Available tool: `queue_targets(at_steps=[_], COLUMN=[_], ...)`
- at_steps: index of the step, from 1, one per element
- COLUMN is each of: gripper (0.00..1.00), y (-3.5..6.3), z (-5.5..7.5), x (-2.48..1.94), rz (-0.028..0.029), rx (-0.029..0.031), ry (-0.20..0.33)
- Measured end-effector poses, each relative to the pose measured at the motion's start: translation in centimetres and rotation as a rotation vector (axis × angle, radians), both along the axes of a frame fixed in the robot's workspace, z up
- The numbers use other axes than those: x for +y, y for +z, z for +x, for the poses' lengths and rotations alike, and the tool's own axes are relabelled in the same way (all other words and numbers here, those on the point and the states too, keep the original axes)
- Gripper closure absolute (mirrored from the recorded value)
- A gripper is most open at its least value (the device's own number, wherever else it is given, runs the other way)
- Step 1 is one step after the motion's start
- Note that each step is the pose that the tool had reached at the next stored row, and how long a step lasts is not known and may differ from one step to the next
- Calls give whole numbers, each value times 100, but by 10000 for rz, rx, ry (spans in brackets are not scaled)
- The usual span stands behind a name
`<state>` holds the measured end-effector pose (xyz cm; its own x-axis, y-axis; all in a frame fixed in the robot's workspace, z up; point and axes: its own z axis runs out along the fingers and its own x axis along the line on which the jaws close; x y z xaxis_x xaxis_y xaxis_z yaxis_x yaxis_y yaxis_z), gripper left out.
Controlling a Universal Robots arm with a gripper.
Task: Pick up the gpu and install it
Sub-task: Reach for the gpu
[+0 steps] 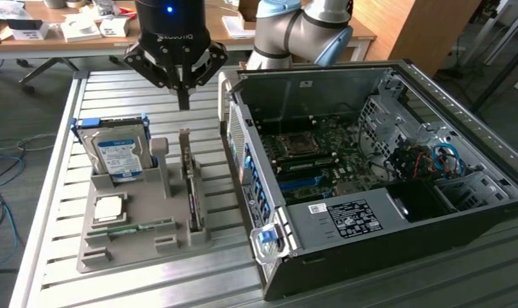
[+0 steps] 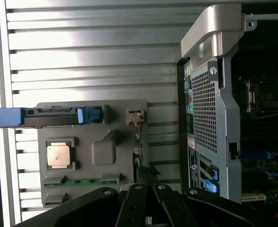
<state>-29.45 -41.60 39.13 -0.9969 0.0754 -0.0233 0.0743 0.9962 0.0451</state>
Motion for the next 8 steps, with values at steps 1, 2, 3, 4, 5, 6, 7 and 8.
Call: queue_targets(at_steps=[1, 2, 3, 4, 5, 6, 7, 8], gripper=[89, 89, 89, 89, 89, 89, 89, 89], y=[0, 0, 1, 0, 1, 0, 0, 0], z=[-4, -8, -12, -16, -20, -24, -28, -31], x=[-23, -47, -71, -94, -116, -136, -154, -173], rz=[0, 0, -1, 0, -1, -1, -1, -1], rx=[0, 0, 1, 0, 1, 0, 1, 0], ry=[0, 0, 1, 1, 1, 1, 0, 0])
